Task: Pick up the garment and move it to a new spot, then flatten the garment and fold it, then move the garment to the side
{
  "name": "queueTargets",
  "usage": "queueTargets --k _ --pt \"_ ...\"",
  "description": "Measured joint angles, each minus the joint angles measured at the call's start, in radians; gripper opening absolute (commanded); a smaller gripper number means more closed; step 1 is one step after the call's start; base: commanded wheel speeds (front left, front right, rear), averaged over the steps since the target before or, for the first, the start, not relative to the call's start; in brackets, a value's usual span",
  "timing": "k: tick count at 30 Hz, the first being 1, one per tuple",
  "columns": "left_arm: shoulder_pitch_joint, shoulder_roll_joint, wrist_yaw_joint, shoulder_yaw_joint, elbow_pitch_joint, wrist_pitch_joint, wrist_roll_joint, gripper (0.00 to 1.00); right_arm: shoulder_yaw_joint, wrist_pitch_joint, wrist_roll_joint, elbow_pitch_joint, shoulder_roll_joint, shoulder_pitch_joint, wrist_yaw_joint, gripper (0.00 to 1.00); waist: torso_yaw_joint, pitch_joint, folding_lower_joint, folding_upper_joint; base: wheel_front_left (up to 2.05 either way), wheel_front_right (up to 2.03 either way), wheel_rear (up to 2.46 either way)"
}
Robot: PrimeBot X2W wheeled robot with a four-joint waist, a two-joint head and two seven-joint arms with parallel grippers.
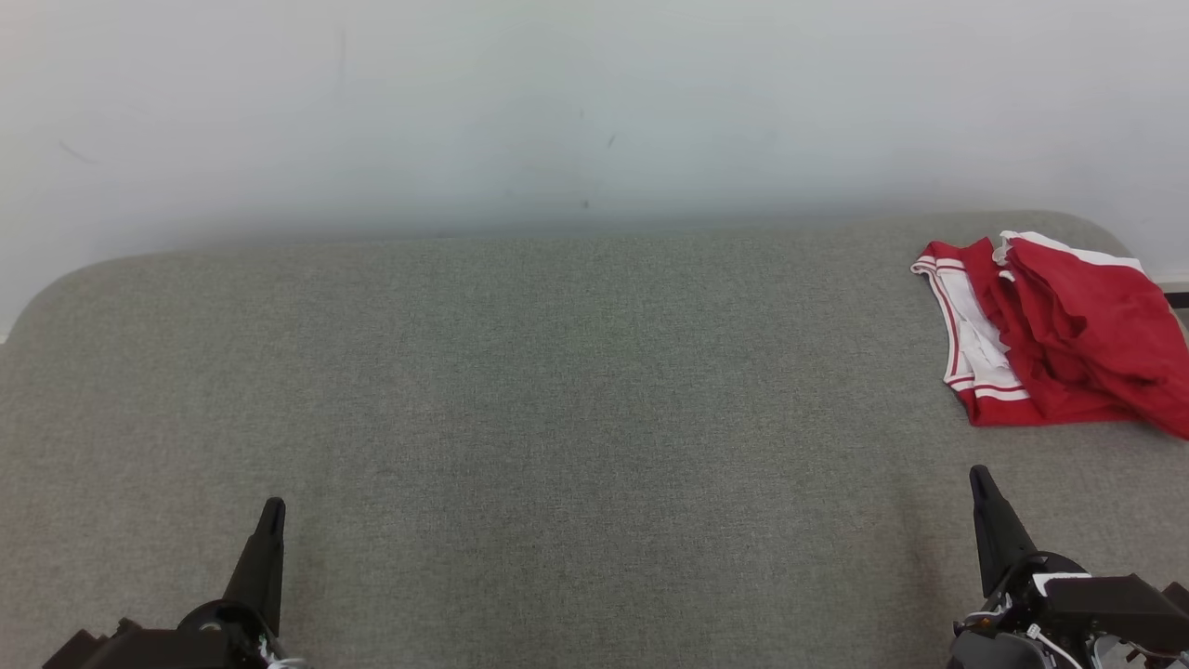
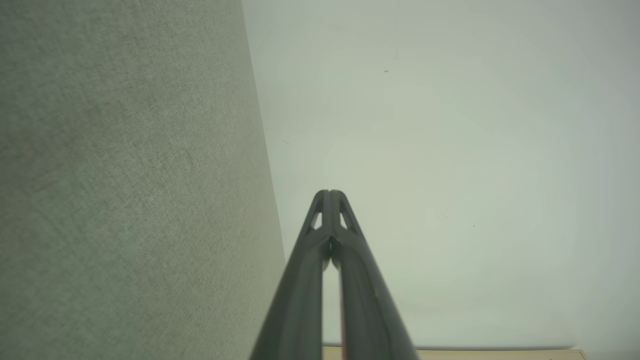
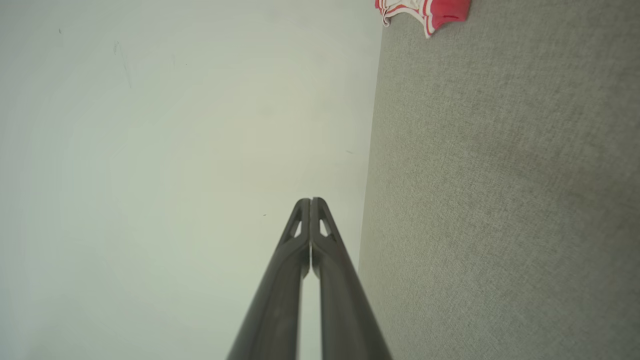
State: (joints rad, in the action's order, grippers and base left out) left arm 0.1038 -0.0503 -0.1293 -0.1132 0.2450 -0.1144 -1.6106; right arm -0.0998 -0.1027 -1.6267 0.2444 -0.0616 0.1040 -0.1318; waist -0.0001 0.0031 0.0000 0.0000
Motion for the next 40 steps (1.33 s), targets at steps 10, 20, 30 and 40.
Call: queueTargets --k 10,20,30,40 --pt "0.0 0.0 0.0 0.0 0.0 0.0 0.0 0.0 -0.002 -0.002 0.0 0.0 0.001 0.0 0.0 0.0 0.0 0.0 0.0 0.0 0.0 0.0 0.0" --pt "0.0 0.0 0.0 0.0 0.0 0.0 0.0 0.0 -0.004 -0.003 0.003 0.0 0.003 0.0 0.0 0.0 0.0 0.0 0.0 0.0 0.0 0.0 0.0" --pt "0.0 0.0 0.0 0.0 0.0 0.0 0.0 0.0 -0.005 -0.004 0.004 0.0 0.004 0.0 0.0 0.0 0.0 0.0 0.0 0.0 0.0 0.0 0.0" --pt "0.0 0.0 0.0 0.0 0.0 0.0 0.0 0.0 -0.006 -0.004 0.005 0.0 0.005 0.0 0.0 0.0 0.0 0.0 0.0 0.0 0.0 0.0 0.0"
